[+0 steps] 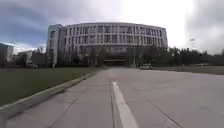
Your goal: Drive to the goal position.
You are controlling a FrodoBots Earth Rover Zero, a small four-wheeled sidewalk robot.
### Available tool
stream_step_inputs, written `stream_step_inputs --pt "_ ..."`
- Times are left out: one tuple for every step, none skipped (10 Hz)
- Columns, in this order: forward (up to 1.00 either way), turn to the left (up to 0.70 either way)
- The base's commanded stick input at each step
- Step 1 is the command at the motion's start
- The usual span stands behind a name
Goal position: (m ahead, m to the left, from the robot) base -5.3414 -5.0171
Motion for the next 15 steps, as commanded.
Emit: stream_step_inputs --pt "0.70 0.00" --pt "0.70 0.00" --pt "0.70 0.00" --pt "0.70 0.00" --pt "0.70 0.00" --pt "0.70 0.00" --pt "0.70 0.00" --pt "0.70 0.00" --pt "0.70 0.00" --pt "0.70 0.00" --pt "0.70 0.00" --pt "0.70 0.00" --pt "0.70 0.00" --pt "0.70 0.00" --pt "0.70 0.00"
